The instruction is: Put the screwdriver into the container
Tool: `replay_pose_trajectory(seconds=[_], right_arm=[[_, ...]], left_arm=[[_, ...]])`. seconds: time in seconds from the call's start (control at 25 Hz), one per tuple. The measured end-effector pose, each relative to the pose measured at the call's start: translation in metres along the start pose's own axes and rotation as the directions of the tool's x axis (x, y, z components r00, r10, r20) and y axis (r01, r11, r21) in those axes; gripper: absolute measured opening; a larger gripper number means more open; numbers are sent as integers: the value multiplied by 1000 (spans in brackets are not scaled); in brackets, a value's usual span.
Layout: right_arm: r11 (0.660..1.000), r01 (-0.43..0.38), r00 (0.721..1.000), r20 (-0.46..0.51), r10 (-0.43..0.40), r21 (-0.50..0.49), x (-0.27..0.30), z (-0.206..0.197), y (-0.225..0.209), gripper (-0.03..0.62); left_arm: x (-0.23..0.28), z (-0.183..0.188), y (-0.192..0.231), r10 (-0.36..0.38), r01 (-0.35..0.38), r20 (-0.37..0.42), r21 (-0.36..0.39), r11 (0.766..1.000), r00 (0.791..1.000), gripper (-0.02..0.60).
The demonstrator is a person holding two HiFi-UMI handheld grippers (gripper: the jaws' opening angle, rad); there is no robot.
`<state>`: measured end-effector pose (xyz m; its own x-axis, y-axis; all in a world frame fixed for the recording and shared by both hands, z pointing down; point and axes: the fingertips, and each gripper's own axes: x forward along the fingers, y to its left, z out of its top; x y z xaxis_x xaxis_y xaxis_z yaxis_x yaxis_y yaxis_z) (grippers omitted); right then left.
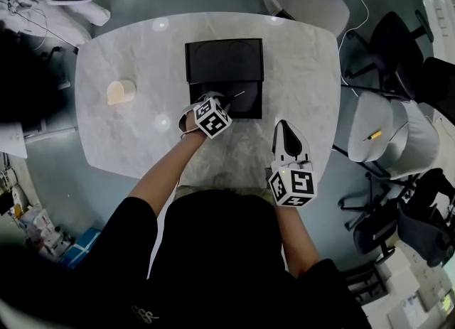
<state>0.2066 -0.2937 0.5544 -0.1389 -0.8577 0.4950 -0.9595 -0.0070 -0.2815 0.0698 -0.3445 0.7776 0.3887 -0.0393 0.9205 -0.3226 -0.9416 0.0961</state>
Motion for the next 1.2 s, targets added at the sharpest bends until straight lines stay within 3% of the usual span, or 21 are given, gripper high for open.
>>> replay_pose_trajectory(seconds=[0.4, 0.56, 0.68, 0.8, 0.88, 0.96, 1.08, 1.2], right_arm=[[999, 31, 999, -40, -31, -9, -24, -21, -5, 11], [1000, 27, 999, -24, -27, -6, -33, -19, -1, 11], [1000, 27, 1000, -5, -27, 1, -43, -18, 0, 12], [1000, 7, 1000, 9, -7, -16, -54, -19, 9, 12], [999, -16, 1000, 18, 16, -37, -64, -20, 18, 12], [998, -34, 999, 28, 36, -57, -76, -24, 28, 12], [995, -61, 997, 46, 65, -81, -94, -29, 53, 12], [988, -98, 992, 63, 106, -121, -118, -33, 85, 11]], left_arm=[[-7, 5, 1, 45, -44, 51, -18, 999, 998, 141], [-23, 11, 1, 60, -57, 107, -30, 998, 992, 147], [-45, 16, 0, 83, -69, 167, -87, 994, 983, 152], [-85, 18, -4, 137, -92, 268, -173, 981, 954, 152], [-121, 18, -15, 174, -88, 358, -244, 966, 917, 152], [-157, 15, -36, 190, -29, 475, -326, 945, 859, 131], [-207, -5, -69, 227, 80, 640, -414, 907, 734, 82], [-272, -32, -104, 345, 1, 729, -429, 904, 590, 29]])
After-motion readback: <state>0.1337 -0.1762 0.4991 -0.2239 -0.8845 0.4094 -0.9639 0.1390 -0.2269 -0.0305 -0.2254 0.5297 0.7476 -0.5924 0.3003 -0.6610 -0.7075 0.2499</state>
